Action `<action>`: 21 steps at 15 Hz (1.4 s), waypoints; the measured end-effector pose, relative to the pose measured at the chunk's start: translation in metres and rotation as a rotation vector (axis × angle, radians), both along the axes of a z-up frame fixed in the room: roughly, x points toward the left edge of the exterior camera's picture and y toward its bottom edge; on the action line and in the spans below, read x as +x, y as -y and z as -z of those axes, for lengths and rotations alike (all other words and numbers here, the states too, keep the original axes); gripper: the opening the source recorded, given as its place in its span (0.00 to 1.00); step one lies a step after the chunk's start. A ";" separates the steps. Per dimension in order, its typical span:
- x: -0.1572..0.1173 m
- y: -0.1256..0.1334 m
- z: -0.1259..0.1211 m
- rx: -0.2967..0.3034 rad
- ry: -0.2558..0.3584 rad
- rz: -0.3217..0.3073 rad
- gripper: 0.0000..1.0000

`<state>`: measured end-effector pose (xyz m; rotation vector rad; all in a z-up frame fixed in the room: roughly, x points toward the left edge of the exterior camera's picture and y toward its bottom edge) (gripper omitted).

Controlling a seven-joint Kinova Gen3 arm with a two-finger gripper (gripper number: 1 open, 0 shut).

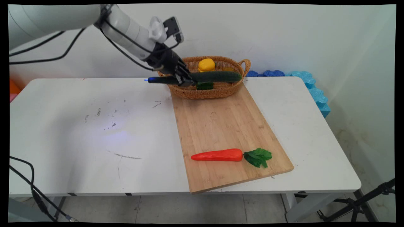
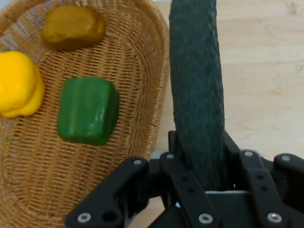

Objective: Place the picked object on the cutting board

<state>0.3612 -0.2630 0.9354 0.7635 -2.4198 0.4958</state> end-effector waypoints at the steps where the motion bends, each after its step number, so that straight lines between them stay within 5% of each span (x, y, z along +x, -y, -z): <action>1: -0.001 0.000 0.005 0.001 0.001 -0.001 0.00; 21: -0.043 0.005 0.118 0.014 0.005 -0.010 0.00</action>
